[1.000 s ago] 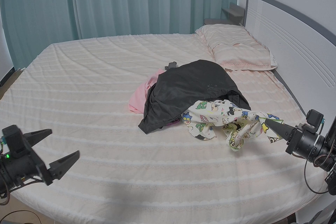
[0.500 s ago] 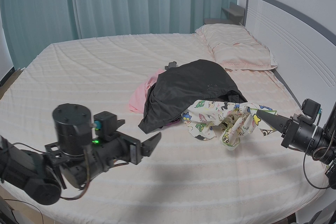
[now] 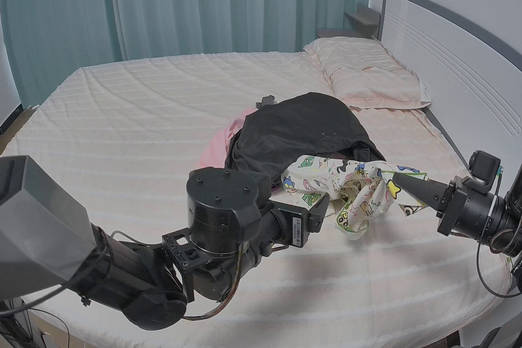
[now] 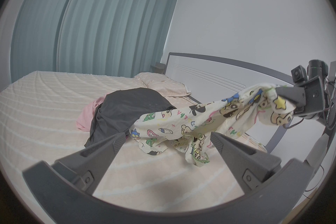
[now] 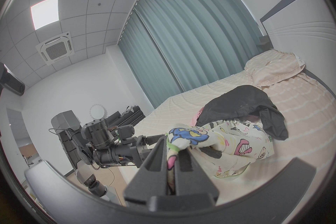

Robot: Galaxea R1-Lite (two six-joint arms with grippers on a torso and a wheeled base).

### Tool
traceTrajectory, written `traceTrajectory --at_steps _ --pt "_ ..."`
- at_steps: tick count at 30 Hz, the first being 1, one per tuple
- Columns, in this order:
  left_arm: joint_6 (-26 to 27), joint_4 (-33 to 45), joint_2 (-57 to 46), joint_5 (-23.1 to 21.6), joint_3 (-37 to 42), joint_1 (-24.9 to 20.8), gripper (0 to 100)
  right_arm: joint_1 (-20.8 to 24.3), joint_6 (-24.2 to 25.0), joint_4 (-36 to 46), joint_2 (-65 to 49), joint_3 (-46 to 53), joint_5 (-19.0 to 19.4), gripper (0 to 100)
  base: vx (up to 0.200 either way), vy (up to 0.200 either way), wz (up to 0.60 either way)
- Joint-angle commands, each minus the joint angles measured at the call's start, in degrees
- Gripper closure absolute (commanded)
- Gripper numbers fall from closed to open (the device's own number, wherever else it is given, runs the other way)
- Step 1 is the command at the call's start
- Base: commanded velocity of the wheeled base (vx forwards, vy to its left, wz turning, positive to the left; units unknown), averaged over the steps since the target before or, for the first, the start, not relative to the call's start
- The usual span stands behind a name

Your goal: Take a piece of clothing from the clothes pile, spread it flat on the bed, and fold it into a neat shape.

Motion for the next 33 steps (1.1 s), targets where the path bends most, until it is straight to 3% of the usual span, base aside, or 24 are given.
traceTrajectory --at_steps 1,11,18,26,33 --pt "0.0 -0.2 1.8 0.0 -0.9 -0.5 0 0.1 0.0 0.0 0.0 0.1 0.0 100 0.000 0.000 0.00" --pt "-0.2 -0.9 5.4 0.1 -4.8 -1.5 0 0.3 0.1 -0.1 0.0 -0.3 0.2 100 0.000 0.000 0.00" --pt "-2.4 -3.8 11.3 5.1 -12.4 -1.5 0 1.8 0.1 -0.1 -1.6 0.2 0.3 100 0.000 0.000 0.00" --pt "-3.7 -4.5 13.1 6.4 -14.3 -1.0 0 5.2 0.0 0.3 -8.0 0.4 0.2 100 0.000 0.000 0.00" --pt "-4.7 -7.0 14.2 8.7 -13.9 0.0 0 5.5 0.0 7.6 -13.9 -2.5 0.4 100 0.000 0.000 0.00"
